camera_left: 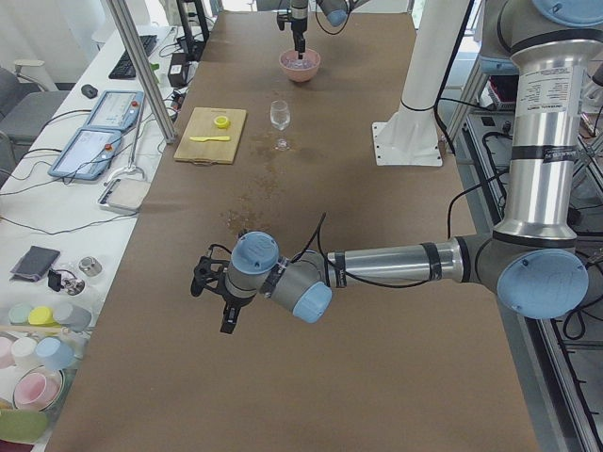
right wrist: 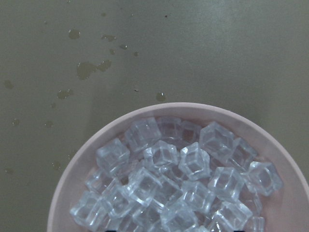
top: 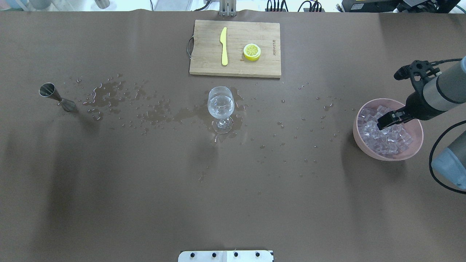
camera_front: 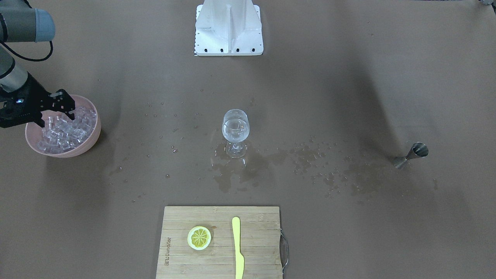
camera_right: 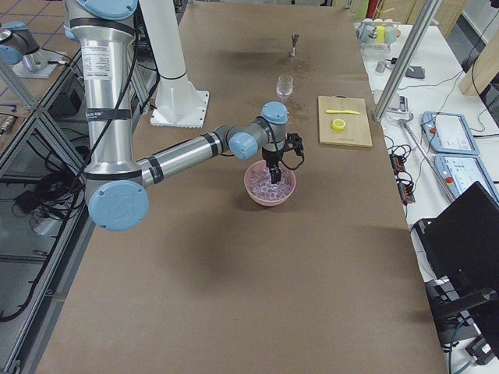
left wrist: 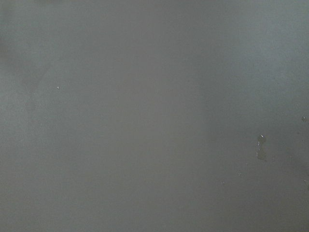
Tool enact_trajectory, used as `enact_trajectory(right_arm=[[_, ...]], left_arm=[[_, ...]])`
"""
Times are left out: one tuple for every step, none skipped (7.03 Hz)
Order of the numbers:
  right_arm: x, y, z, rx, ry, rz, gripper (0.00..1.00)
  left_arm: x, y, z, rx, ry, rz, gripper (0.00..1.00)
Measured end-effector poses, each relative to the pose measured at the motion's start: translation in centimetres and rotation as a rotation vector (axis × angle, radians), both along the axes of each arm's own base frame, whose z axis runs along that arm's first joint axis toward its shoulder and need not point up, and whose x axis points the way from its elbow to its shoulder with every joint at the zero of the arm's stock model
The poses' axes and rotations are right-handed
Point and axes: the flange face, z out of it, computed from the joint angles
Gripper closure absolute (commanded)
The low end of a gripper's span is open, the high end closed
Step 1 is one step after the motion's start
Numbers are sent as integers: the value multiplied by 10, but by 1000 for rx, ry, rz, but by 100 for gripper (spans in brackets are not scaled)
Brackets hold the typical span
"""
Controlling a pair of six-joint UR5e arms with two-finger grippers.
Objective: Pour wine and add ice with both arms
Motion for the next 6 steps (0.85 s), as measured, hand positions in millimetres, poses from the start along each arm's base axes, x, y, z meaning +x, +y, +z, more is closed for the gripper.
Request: enact_trajectory(right_arm=[[-9,2,2,4,7,-14,19],[-15,3,5,10,18,-26,19],[-19,4,9,17,30,-37,21],[-21,3,14,21,38,-47,21],[-22,3,19,27,45,-61,29],[-23,2,23,37,52,-78,53]], left_arm=[[0,0,1,0,0,0,1],[0,1,2,0,0,1,1],[0,1,2,-1,-1,0,1],[0,1,2,-1,-1,0,1],[0,1,2,-1,-1,0,1],[0,2,2,0,0,1,1]])
